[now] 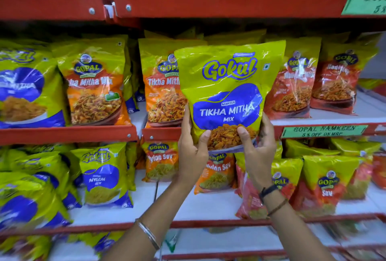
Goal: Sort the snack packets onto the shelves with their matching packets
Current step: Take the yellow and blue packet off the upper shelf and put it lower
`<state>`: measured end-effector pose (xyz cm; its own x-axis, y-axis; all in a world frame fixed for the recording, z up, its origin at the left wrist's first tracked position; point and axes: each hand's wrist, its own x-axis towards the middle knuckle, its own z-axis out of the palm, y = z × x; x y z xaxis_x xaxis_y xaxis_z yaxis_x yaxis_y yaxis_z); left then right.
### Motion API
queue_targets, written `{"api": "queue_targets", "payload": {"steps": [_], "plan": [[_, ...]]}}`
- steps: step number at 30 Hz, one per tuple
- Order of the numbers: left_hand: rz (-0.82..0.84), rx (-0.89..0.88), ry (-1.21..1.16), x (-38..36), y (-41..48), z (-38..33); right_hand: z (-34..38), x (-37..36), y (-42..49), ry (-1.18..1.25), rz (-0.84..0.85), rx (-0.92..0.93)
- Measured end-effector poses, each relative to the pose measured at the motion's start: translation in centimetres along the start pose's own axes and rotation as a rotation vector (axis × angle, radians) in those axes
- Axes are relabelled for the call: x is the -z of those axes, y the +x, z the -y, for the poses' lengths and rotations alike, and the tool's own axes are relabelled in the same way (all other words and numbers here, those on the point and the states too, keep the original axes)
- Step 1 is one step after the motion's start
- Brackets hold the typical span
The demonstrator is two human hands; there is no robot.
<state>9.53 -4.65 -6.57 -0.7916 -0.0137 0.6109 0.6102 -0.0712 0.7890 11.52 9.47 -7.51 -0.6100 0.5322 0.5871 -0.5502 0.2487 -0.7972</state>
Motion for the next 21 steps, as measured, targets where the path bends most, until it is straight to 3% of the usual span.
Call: {"api": "queue_targets", "payload": {"steps": [11, 21], "plan": [[0.010, 0.328, 0.237, 11.5, -9.1, 10.2, -7.1, -4.0, -13.5, -0.048, 0.202, -0.415], [0.148, 0.530, 0.264, 15.0, -10.5, 18.4, -14.9, -7.1, -16.7, -0.229, 0.309, -0.649]]}}
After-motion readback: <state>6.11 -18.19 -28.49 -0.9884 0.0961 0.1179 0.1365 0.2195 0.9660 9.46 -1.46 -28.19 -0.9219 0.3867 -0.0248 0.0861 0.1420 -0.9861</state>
